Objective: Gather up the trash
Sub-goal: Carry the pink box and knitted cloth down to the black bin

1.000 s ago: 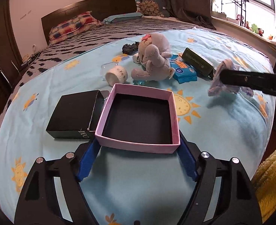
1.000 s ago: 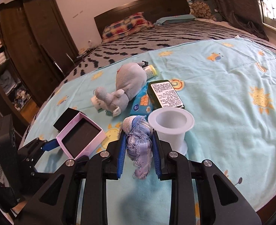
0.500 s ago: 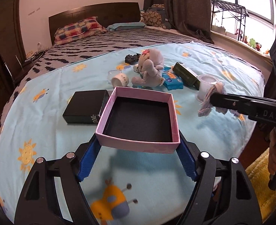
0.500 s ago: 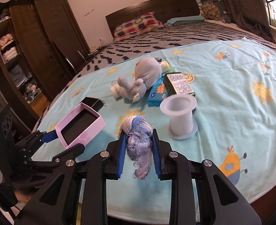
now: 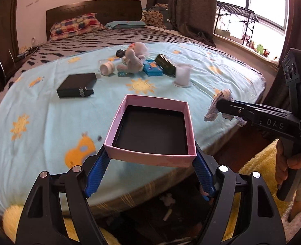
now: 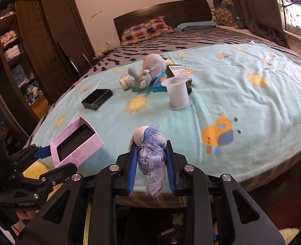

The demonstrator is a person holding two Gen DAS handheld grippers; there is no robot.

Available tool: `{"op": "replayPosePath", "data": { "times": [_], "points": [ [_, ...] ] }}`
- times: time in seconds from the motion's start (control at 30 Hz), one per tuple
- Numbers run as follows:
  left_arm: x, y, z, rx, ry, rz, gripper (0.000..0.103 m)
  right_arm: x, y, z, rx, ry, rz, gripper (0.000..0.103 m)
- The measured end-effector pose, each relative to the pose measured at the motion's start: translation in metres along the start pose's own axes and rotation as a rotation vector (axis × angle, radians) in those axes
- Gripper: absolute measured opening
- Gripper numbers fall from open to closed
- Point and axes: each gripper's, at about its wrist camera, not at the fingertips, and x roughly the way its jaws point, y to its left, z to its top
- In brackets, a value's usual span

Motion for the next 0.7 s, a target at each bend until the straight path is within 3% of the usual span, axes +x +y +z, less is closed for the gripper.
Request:
{"op": "replayPosePath", "data": {
  "times": [0.27, 0.7],
  "points": [
    [0.001, -0.018, -0.040, -0.017, 0.092, -0.084, 0.073, -0.006, -0.004, -0.050, 0.020, 0.067, -0.036, 0.027],
    [0.065, -0.021, -0.104, -0.057, 0.328, -0.140, 0.073, 0.031, -0.017, -0.115, 0.073, 0.262, -0.062, 0.027]
  ]
}}
